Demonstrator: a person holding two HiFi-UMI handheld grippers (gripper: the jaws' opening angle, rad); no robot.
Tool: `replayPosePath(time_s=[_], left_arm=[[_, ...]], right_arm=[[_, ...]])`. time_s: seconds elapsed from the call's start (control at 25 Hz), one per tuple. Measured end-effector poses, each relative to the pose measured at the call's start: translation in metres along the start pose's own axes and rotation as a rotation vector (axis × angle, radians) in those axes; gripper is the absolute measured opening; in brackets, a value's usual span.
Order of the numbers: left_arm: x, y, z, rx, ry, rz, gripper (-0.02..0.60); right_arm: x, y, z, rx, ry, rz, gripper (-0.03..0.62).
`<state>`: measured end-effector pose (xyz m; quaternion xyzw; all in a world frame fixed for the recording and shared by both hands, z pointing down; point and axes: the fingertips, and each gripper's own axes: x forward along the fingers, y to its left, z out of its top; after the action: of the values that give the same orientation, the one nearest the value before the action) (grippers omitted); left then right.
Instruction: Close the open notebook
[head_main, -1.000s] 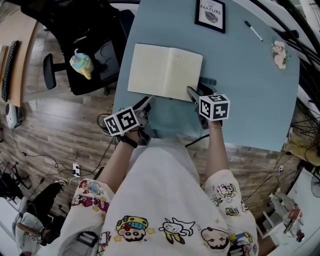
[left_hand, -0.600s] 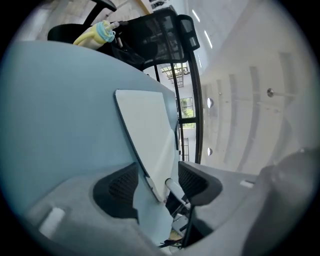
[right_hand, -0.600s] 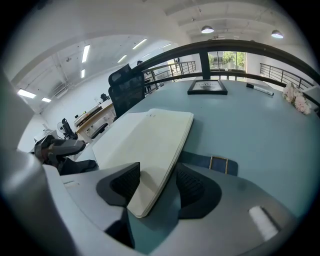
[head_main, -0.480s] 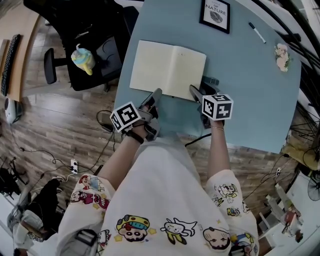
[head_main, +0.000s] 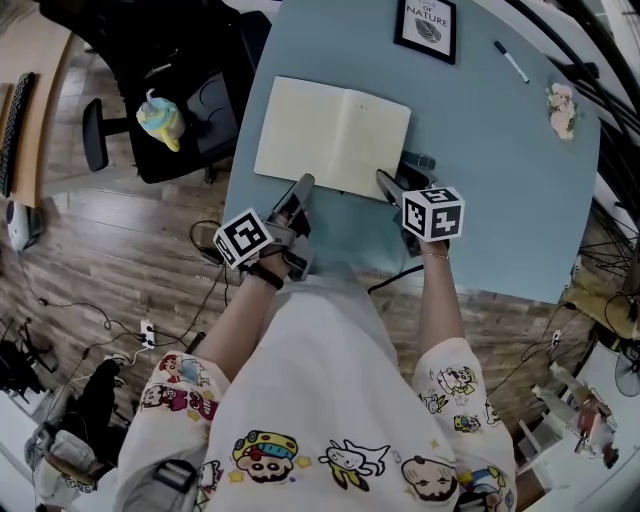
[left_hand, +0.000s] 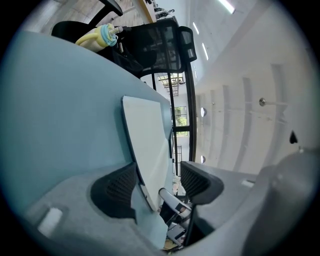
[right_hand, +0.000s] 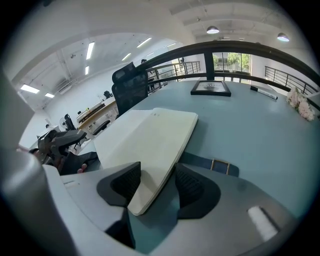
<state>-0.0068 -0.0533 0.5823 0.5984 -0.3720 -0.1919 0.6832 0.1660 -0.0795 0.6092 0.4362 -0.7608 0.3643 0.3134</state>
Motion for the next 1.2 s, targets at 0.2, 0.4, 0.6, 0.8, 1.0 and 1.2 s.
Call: replayPosePath(time_s=[0.2,0.4,0.6,0.8,1.0,1.2], left_arm=[[-0.006,-0.013,0.024,0.002,-0.085,-0.055,0.276],[-0.017,0.0,0.069,0.1,-0.134,0.007,0.275],[-0.003,-0.011,0.084,0.104,-0.123,-0.049,0.236],[-0.002,0.002,0.092,0.148,-0.123,0.041,0.093],[-0.004,0.002,0.093,0.159,-0.128,0.053,0.026],[-0.004,-0.005,0.092,0.194,-0.116,0.047,0.021]], right_arm=[[-0.001,-0.001,0.0,-0.01,0.007,0.002,0.232],[-0.003,-0.001,-0.001,-0.012,0.007,0.011,0.23],[-0.001,-0.001,-0.002,-0.008,0.005,0.012,0.23],[-0.002,0.0,-0.001,0.0,0.002,0.012,0.229],[-0.002,0.0,-0.001,0.007,-0.004,0.012,0.227],[-0.002,0.0,0.001,0.019,-0.01,0.017,0.225]])
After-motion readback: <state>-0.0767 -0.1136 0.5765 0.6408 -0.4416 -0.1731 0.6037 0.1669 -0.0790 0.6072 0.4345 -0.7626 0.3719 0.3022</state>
